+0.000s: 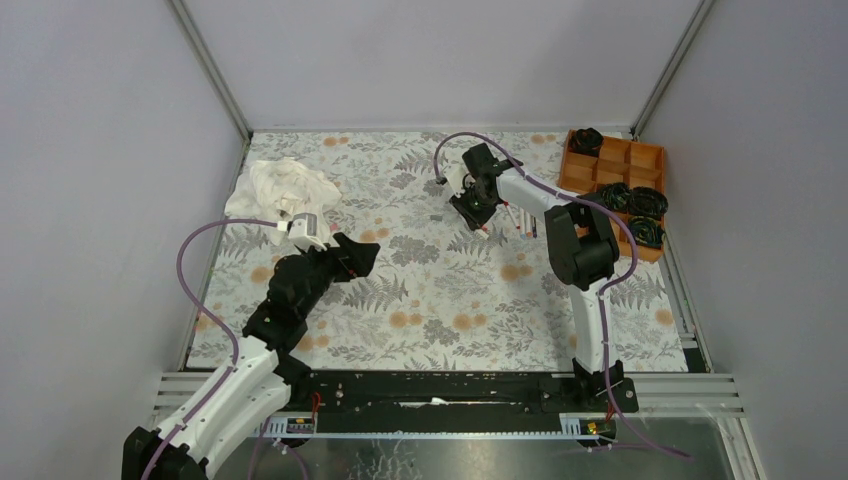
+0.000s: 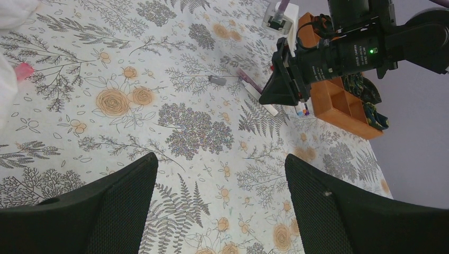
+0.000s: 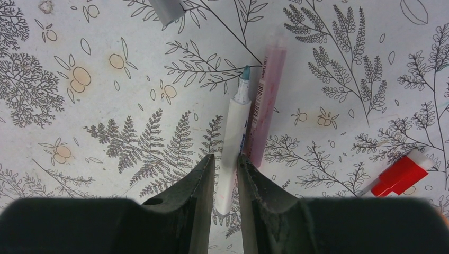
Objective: Insert the pens into the pen caps
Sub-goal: Pick up the pen from the center of the board.
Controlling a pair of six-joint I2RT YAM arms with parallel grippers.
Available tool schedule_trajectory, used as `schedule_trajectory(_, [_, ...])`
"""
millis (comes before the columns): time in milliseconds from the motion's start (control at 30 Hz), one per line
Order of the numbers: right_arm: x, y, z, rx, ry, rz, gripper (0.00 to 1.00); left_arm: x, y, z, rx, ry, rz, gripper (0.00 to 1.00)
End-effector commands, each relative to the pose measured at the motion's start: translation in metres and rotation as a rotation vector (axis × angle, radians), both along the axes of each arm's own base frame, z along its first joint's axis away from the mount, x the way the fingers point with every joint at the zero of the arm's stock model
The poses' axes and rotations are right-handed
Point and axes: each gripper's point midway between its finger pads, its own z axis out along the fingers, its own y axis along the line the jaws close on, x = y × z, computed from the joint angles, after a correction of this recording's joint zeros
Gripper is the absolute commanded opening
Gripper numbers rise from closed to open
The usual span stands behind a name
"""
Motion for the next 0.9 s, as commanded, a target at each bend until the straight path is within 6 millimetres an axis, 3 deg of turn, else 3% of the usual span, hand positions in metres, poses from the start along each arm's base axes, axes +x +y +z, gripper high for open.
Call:
schedule_trajectory(0, [0.005,0.001,0.005,0.009,0.001,-0.021,0.29,0.005,0.002,0.008,-0.008,-0.039,0.010,0.93])
schedule_trajectory(233, [-0.006,-0.003,-0.006,-0.006,0.041,-0.017,0.29,0.005,0.001,0.009,-0.011,-0.041,0.009,0.93])
schedule_trajectory(567, [-0.033,-0.033,-0.031,-0.125,0.077,-0.024,0.34,0.003,-0.002,0.015,-0.045,-0.049,-0.002,0.93])
schedule_trajectory(667, [-0.043,-0.035,-0.036,-0.142,0.096,-0.012,0.29,0.000,-0.007,0.015,-0.078,-0.046,-0.024,0.93])
schedule_trajectory(867, [-0.062,-0.033,-0.042,-0.133,0.169,0.004,0.05,-0.004,-0.020,0.015,-0.148,-0.019,-0.082,0.93])
